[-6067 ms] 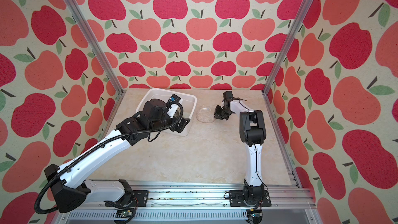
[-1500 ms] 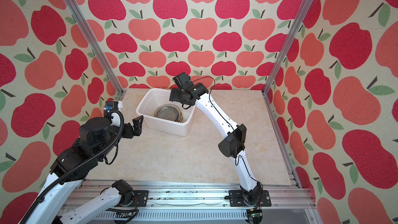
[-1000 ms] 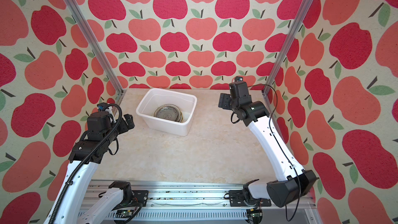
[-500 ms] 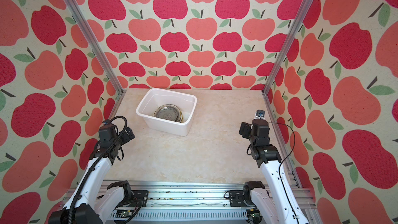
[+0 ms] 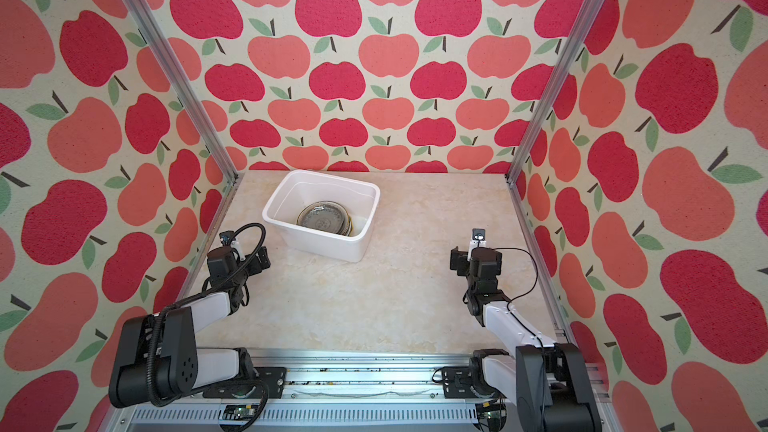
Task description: Place the plates into the plastic bin on the countertop
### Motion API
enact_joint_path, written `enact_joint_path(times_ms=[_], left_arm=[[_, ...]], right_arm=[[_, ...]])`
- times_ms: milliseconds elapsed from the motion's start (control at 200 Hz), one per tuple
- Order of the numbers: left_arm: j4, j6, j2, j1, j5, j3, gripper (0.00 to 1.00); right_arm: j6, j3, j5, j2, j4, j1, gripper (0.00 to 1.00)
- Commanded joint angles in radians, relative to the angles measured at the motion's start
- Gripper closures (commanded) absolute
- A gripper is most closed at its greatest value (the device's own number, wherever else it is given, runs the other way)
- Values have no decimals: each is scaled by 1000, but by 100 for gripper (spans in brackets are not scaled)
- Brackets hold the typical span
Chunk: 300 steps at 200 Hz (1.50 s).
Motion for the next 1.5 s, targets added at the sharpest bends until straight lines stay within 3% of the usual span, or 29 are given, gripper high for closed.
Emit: enact_joint_path(times_ms=[0, 45, 85, 125, 170, 205, 290, 365, 440, 1496], left_arm=[[191, 17, 97, 19, 109, 48, 1], [294, 29, 165, 16, 144, 42, 1], [258, 78, 179, -10, 182, 58, 1], [230, 120, 196, -53, 145, 72, 1], [339, 126, 234, -82, 75, 43, 1], [403, 109, 248, -71, 51, 20, 1], [338, 75, 226, -52, 35, 32, 1], [372, 90, 241, -71, -2, 27, 1], [348, 98, 239, -82, -18, 38, 1], [349, 107, 239, -90, -32, 38, 1]], right_arm=[[-60, -14, -36, 116, 315, -10, 1], [-84, 6, -68, 159, 342, -15, 1], [-108, 31, -82, 185, 331, -15, 1], [-117, 45, -94, 211, 330, -18, 1], [-118, 44, -96, 258, 376, -24, 1], [-112, 39, -92, 301, 430, -30, 1], [-102, 38, -50, 409, 555, -39, 0], [-51, 70, -38, 372, 425, -59, 1], [-60, 59, -51, 394, 485, -66, 0], [-55, 68, -62, 387, 455, -69, 0]])
